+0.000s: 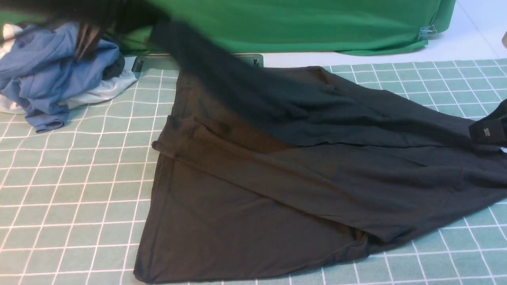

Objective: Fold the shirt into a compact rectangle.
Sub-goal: 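Fold the left side of the dark shirt inward over its body with the left gripper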

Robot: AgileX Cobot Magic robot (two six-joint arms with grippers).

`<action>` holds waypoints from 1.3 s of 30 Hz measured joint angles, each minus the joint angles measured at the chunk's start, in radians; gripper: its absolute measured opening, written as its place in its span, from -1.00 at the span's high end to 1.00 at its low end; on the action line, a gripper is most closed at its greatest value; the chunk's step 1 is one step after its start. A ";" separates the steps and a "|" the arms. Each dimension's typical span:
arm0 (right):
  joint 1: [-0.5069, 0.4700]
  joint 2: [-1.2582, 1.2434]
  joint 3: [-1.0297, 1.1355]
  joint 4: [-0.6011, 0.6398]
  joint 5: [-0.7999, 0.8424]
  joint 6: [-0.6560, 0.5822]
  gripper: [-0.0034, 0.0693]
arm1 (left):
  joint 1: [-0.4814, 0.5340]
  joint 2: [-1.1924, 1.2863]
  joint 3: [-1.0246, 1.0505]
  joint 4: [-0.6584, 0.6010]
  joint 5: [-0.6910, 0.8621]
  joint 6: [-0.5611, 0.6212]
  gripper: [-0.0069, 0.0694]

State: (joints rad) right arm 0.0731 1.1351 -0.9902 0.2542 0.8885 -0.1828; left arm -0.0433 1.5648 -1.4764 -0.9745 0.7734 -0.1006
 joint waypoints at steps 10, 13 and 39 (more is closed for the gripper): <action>0.000 0.000 0.000 0.000 0.002 0.003 0.26 | -0.026 -0.009 -0.175 0.180 0.130 -0.095 0.78; 0.000 0.000 0.000 0.000 0.002 0.003 0.26 | -0.028 0.001 -0.137 0.461 0.248 -0.218 0.78; 0.000 0.000 0.000 0.000 -0.010 0.003 0.26 | -0.088 0.173 0.271 0.760 0.191 -0.334 0.52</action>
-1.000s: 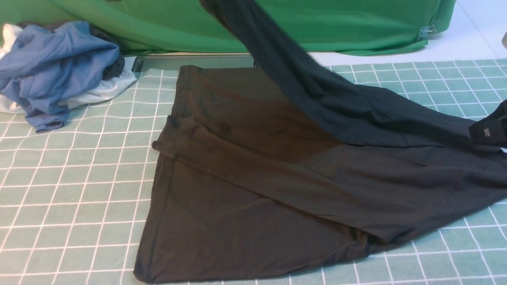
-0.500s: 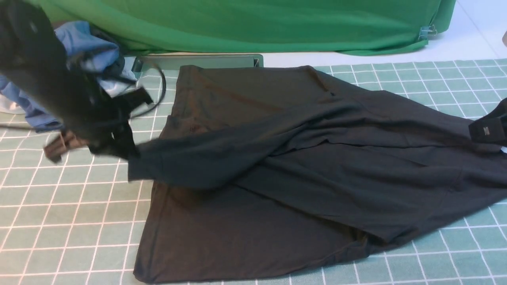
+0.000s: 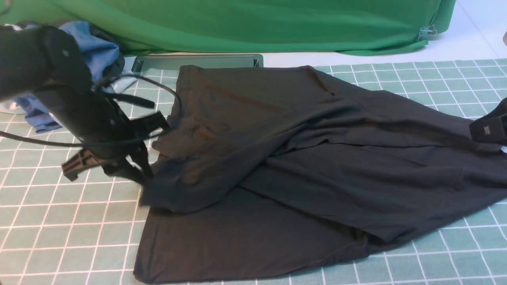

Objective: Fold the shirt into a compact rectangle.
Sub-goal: 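Fold the left side of the dark shirt inward over its body with the left gripper, then grasp the near edge of the shirt at its hem and shoulder corners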

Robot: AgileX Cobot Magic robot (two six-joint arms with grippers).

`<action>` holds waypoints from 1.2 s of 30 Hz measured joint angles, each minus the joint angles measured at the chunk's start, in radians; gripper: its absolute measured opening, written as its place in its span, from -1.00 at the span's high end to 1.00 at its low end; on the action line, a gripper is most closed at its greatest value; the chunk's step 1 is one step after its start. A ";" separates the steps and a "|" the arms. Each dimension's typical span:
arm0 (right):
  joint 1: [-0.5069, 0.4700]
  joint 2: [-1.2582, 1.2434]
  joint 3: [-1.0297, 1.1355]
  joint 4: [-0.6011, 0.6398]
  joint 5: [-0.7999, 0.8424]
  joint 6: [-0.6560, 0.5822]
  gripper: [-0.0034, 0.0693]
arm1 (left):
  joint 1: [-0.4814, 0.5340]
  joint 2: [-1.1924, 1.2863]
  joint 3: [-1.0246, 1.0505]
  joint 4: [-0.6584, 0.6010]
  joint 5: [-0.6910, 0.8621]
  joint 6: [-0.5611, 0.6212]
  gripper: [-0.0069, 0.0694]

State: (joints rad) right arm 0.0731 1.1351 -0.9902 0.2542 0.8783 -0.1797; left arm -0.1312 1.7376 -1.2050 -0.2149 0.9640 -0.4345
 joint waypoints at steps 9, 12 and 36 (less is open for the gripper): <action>0.000 0.000 0.000 0.000 0.009 0.000 0.26 | -0.009 0.012 -0.037 0.119 0.133 0.001 -0.20; 0.000 0.000 0.000 0.000 0.009 0.001 0.26 | -0.009 -0.039 -0.031 0.114 0.210 0.021 -0.35; 0.000 0.000 0.000 0.019 0.011 0.001 0.26 | -0.128 -0.068 0.369 0.012 -0.106 0.046 0.05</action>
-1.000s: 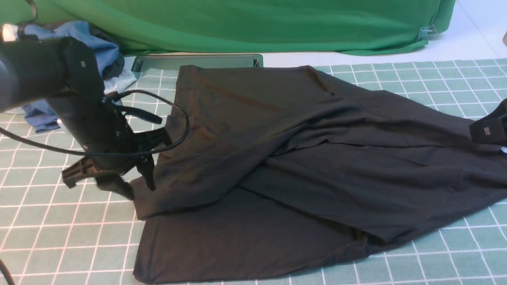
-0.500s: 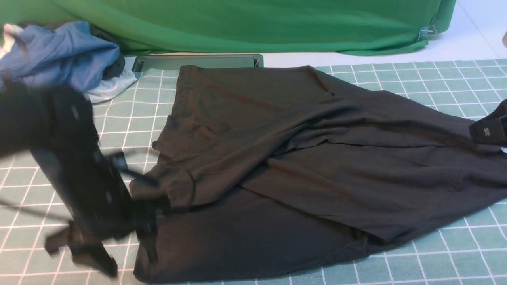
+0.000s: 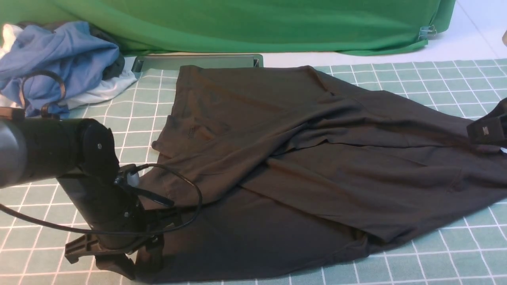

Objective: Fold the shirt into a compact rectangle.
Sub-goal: 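Grasp the near edge of the shirt at its hem and shoulder corners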

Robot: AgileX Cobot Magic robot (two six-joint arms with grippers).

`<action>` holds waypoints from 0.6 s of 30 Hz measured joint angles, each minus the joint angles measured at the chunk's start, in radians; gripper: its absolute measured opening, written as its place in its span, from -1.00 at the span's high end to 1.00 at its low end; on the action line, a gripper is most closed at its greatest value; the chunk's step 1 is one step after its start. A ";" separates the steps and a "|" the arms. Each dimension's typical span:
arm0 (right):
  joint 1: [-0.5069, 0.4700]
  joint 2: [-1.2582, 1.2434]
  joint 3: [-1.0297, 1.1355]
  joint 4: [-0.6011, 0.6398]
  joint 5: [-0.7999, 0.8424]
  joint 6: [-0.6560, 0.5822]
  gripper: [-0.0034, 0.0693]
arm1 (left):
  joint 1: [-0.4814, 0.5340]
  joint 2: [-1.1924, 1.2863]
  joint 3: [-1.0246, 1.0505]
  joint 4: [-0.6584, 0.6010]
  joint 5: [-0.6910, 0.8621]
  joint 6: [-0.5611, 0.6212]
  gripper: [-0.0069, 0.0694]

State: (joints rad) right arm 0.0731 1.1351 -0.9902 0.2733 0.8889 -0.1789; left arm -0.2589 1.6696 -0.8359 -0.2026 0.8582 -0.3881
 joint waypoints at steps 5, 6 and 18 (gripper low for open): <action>0.006 0.000 0.000 0.001 0.000 0.000 0.26 | 0.000 0.001 0.000 -0.013 0.003 0.054 0.48; 0.008 0.000 0.000 0.001 0.000 0.000 0.26 | 0.000 0.001 0.000 -0.013 0.002 0.063 0.58; 0.097 0.019 0.000 0.003 0.139 0.001 0.25 | 0.041 -0.108 -0.070 -0.041 0.044 0.110 0.77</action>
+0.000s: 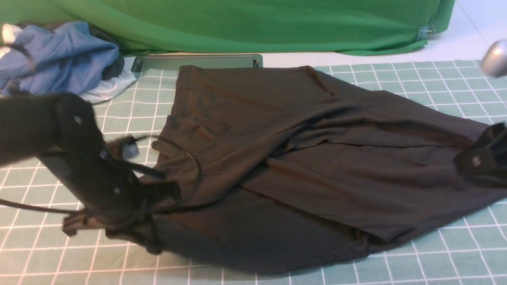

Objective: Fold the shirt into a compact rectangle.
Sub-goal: 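Grasp the near edge of the shirt at its hem and shoulder corners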

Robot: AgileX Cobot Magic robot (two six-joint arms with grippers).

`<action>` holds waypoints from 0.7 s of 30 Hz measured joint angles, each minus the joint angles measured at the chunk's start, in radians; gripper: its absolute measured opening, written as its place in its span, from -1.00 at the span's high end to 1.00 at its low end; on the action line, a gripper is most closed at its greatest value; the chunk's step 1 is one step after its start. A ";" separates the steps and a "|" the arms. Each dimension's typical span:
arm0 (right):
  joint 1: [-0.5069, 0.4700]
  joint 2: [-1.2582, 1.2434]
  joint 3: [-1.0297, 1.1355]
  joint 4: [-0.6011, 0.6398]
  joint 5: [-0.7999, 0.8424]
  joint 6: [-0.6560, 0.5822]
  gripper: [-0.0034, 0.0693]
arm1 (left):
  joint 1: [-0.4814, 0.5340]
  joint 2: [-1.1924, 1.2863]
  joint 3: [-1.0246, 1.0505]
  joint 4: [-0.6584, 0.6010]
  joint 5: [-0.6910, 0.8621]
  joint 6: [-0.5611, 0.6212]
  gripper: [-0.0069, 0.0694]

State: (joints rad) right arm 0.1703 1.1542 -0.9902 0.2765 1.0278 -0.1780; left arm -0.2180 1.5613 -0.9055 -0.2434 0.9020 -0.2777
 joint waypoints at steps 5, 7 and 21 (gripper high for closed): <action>0.175 0.092 0.000 -0.040 0.035 -0.007 0.08 | 0.040 -0.032 0.009 0.009 0.035 0.024 0.77; 0.252 0.135 0.000 -0.107 0.038 0.010 -0.13 | 0.040 -0.032 0.021 0.009 0.030 0.028 0.77; 0.384 0.458 0.000 -0.354 -0.050 0.161 -0.58 | 0.040 -0.034 0.026 0.004 0.029 0.061 0.77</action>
State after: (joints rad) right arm 0.5546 1.6123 -0.9902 -0.0770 0.9777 -0.0171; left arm -0.1782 1.5277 -0.8796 -0.2398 0.9312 -0.2165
